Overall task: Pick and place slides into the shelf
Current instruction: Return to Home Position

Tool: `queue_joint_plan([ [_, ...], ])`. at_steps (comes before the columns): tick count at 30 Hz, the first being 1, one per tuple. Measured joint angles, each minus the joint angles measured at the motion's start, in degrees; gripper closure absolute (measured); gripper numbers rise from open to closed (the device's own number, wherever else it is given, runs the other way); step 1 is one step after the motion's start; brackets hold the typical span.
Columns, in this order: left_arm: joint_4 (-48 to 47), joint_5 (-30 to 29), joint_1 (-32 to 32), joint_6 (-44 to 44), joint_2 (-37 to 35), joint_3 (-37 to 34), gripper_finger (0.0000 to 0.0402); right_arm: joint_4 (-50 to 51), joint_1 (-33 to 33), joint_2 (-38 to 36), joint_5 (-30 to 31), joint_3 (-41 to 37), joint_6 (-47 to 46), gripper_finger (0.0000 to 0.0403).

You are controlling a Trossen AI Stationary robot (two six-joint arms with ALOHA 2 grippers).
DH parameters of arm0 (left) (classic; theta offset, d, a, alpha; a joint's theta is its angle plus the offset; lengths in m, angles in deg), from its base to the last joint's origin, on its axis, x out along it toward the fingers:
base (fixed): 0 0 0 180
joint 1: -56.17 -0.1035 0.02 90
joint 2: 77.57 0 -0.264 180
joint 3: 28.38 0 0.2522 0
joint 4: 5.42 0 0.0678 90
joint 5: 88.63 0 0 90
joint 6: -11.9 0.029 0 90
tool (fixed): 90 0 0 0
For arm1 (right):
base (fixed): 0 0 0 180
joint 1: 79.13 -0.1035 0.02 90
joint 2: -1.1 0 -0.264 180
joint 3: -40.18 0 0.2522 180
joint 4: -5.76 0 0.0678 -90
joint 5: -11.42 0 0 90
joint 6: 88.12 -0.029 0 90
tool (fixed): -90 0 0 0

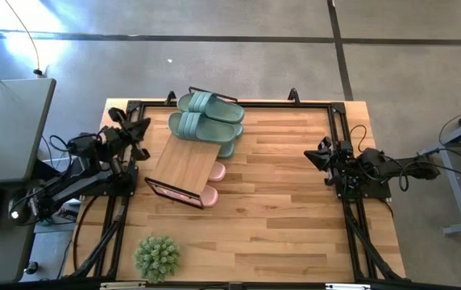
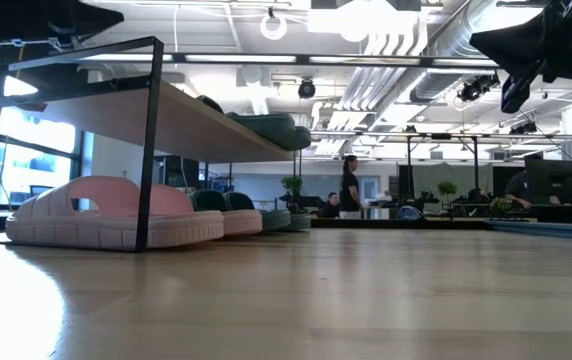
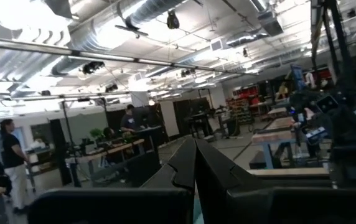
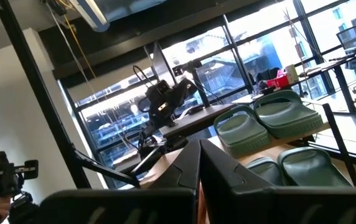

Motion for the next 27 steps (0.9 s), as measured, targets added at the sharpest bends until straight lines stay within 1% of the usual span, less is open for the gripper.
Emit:
queue_joint_plan([
  [12,0.49,0.44,0.00,-2.27,0.00,-5.28,0.0401,1.47,0.00,0.00,0.94,0.00,-0.02,0.0403],
  [17,4.74,1.73,0.00,-2.83,-0.01,-7.39,0.0401,2.45,0.00,0.00,2.70,0.00,-0.02,0.0403],
  [27,4.39,2.47,0.00,-4.27,-0.02,-9.72,0.0401,5.50,0.00,0.00,2.87,0.00,0.00,0.0403],
])
